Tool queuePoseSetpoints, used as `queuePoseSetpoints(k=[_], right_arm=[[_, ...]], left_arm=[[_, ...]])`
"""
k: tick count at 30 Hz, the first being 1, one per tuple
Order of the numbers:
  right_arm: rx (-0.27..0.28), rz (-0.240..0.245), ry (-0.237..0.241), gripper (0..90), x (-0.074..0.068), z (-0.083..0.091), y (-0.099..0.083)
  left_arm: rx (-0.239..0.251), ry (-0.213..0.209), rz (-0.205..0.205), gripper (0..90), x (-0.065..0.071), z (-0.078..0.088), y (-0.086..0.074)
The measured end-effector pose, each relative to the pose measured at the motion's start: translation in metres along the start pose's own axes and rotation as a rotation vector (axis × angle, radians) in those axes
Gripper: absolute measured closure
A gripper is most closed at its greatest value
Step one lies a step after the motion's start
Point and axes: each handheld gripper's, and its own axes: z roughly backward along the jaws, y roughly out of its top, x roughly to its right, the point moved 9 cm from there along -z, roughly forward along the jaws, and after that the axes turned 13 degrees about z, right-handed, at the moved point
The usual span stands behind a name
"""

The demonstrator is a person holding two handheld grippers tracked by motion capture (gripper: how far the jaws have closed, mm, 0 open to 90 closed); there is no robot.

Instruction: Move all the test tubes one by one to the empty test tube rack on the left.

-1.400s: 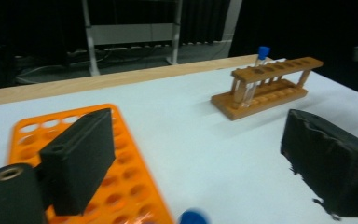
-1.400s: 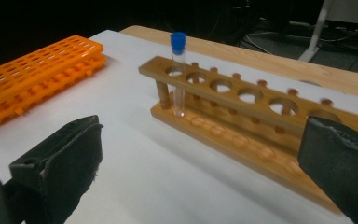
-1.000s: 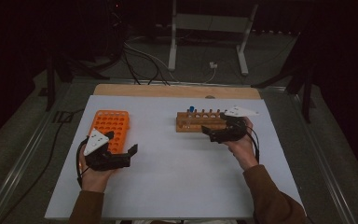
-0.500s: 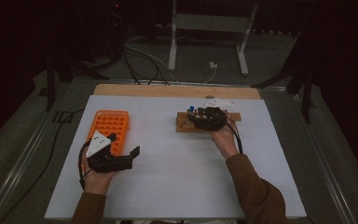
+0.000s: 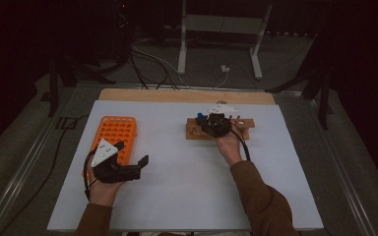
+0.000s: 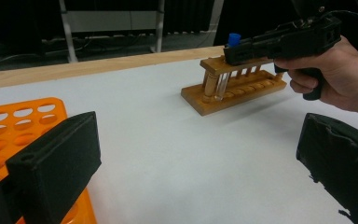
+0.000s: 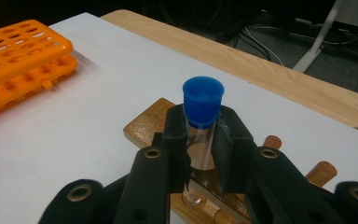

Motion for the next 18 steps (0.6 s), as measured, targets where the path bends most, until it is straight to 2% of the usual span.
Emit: queuePoseSetpoints(k=[4, 6, 10, 18], right_arm=[[-0.002, -0.004, -0.009, 76.6, 0.001, 0.001, 0.000], [0.018, -0.014, -0.017, 76.6, 0.003, 0.005, 0.004], [0.055, -0.006, -0.034, 76.7, 0.008, 0.017, 0.014], [0.139, -0.003, -0.037, 76.7, 0.015, 0.048, 0.039]], left_arm=[[-0.002, -0.003, -0.001, 0.6, 0.002, -0.001, -0.001], [-0.001, -0.006, -0.002, 0.6, 0.002, -0.001, 0.000], [-0.007, -0.007, -0.009, 0.6, 0.005, -0.003, -0.001], [-0.019, -0.027, -0.024, 0.6, 0.016, -0.011, -0.002]])
